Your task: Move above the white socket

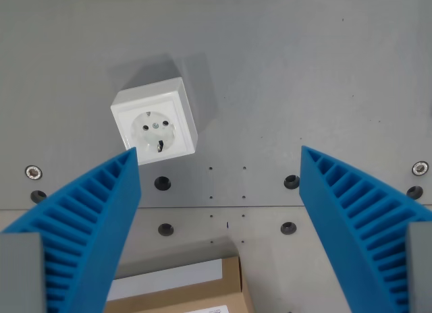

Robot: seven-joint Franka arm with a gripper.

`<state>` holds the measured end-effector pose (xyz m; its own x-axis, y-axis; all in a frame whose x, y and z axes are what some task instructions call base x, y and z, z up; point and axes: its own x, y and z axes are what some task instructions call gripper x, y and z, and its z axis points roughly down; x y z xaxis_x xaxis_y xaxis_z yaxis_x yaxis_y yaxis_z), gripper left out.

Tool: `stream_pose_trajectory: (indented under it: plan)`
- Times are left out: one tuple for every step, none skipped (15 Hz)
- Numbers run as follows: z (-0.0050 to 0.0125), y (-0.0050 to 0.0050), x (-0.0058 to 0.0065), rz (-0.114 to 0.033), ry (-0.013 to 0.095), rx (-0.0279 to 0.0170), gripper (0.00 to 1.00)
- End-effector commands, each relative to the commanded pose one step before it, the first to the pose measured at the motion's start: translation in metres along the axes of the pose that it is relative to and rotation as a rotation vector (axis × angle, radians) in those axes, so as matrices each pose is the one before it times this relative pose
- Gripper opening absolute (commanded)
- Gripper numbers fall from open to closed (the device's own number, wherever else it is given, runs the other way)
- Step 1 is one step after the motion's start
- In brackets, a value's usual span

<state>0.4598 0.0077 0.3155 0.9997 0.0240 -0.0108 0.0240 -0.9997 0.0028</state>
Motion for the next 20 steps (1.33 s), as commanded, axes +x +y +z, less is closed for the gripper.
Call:
stream_pose_trajectory:
  plan:
    - [0.00063,-0.00154,-0.00106,-0.0174,0.0113,-0.00173,1.0]
    - [0.00128,-0.00054,-0.00036,-0.0042,0.003,-0.00037,1.0]
    - [0.00152,-0.00065,-0.00044,-0.0051,0.0038,-0.00027,1.0]
    - [0.00177,-0.00074,-0.00053,-0.0049,0.0039,-0.00043,1.0]
    - [0.00203,-0.00083,-0.0006,-0.0052,0.0052,-0.00006,1.0]
    - [0.00228,-0.00091,-0.00065,-0.0051,0.0059,0.00018,1.0]
    - [0.00252,-0.00097,-0.00069,-0.0056,0.0053,0.00011,1.0]
    - [0.00278,-0.00101,-0.00074,-0.0056,0.0067,0.00033,1.0]
    - [0.00304,-0.00106,-0.00084,-0.0061,0.0068,0.00041,1.0]
    - [0.00324,-0.00111,-0.00097,-0.0066,0.0049,-0.00023,1.0]
    - [0.00334,-0.00119,-0.00108,-0.0072,0.0077,-0.00044,1.0]
    - [0.00343,-0.00127,-0.00116,-0.0067,0.0061,-0.00039,1.0]
    - [0.00353,-0.00135,-0.00126,-0.0069,0.0044,-0.00029,1.0]
    - [0.00359,-0.0014,-0.00133,-0.007,0.0045,-0.0011,1.0]
    - [0.00361,-0.00144,-0.00132,-0.0068,-0.0007,-0.00133,1.0]
    - [0.00292,-0.0012,-0.00113,-0.0059,0.0014,-0.00128,1.0]
    - [0.00298,-0.00124,-0.00108,-0.0067,-0.0024,-0.00137,1.0]
    - [0.00308,-0.00131,-0.00104,-0.0066,-0.0017,-0.00094,1.0]
    - [0.00325,-0.00145,-0.00102,-0.0045,-0.0026,-0.0006,1.0]
    - [0.00349,-0.0016,-0.00099,-0.004,-0.0001,-0.00072,1.0]
